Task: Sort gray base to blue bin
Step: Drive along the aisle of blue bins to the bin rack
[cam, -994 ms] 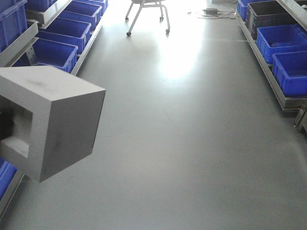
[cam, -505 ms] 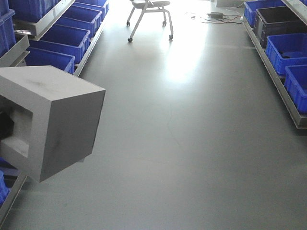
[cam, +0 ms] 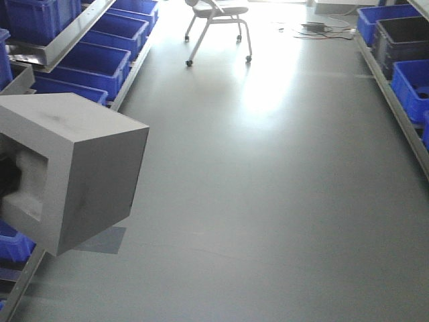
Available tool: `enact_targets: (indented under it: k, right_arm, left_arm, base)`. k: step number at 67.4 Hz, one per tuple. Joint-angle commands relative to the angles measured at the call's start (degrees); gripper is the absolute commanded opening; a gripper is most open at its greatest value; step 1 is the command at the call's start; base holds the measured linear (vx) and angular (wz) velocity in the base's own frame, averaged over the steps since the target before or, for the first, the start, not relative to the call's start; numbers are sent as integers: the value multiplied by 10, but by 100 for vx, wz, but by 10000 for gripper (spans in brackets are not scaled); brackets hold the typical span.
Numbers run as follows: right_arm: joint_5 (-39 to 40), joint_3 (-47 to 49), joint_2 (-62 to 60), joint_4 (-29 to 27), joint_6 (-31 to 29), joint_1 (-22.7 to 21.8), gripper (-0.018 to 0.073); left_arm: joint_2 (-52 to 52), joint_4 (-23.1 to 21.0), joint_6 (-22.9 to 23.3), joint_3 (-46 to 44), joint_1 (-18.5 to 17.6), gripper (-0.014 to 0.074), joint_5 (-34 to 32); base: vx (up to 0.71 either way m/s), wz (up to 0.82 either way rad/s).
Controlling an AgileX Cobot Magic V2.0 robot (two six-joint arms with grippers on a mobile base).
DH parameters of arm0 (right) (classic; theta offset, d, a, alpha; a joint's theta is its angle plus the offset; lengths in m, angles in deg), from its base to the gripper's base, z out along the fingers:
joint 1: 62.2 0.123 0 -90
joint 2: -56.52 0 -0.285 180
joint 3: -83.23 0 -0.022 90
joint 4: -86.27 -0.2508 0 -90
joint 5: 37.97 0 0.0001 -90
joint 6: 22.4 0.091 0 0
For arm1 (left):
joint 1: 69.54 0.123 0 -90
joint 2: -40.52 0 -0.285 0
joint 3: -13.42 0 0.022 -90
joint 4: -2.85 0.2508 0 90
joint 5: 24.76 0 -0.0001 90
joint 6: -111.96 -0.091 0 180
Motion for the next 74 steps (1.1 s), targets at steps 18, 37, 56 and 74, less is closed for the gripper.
enact_targets:
  k: [18, 37, 56, 74]
  right_arm:
    - [41, -1, 10, 4, -6, -1, -5]
    - [41, -1, 10, 4, -6, -1, -5]
    - [41, -1, 10, 4, -6, -1, -5]
    - [41, -1, 10, 4, -6, -1, -5]
  left_arm:
    - [3, -4, 3, -19, -2, -7, -57]
    - [3, -4, 3, -19, -2, -7, -57]
    - [3, -4, 3, -19, -2, -7, -57]
    - [3, -4, 3, -19, -2, -6, -57]
  base:
    - [26, 54]
    - [22, 79]
    - [19, 75]
    - [19, 75]
